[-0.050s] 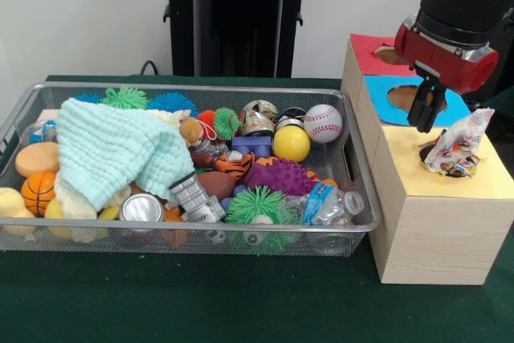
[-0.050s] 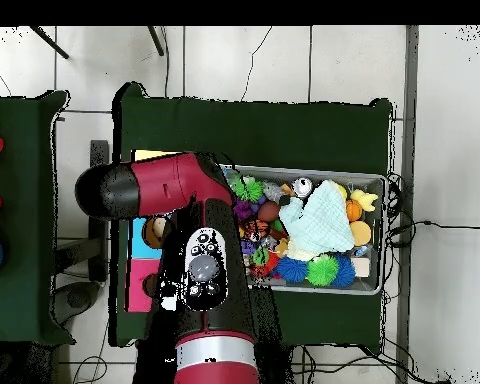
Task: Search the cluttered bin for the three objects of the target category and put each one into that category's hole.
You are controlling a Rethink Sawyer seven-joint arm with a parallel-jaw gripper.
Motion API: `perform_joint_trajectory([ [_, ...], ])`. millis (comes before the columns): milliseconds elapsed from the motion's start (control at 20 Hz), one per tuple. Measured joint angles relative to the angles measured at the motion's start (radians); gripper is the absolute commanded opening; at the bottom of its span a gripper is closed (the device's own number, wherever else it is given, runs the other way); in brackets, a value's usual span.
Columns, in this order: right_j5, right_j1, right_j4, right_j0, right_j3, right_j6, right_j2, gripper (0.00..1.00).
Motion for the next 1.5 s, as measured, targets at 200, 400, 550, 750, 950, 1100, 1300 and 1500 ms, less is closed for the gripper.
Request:
perform_joint_trajectory([
  [200,0.000,-0.006,0.006,0.009,0.009,0.000,0.000,0.00],
  [400,0.000,-0.011,0.024,0.022,0.013,0.000,0.000,0.00],
  [550,0.000,-0.012,0.039,0.034,0.013,0.000,0.000,0.00],
  [750,0.000,-0.012,0.061,0.055,0.013,0.000,0.000,0.00],
  [950,0.000,-0.010,0.087,0.087,0.012,0.000,0.000,0.00],
  [1100,0.000,-0.009,0.090,0.101,0.011,0.000,0.001,0.00],
  [1300,0.000,-0.007,0.091,0.112,0.011,0.000,0.001,0.00],
  [1500,0.000,-0.006,0.091,0.110,0.011,0.000,0.000,0.00],
])
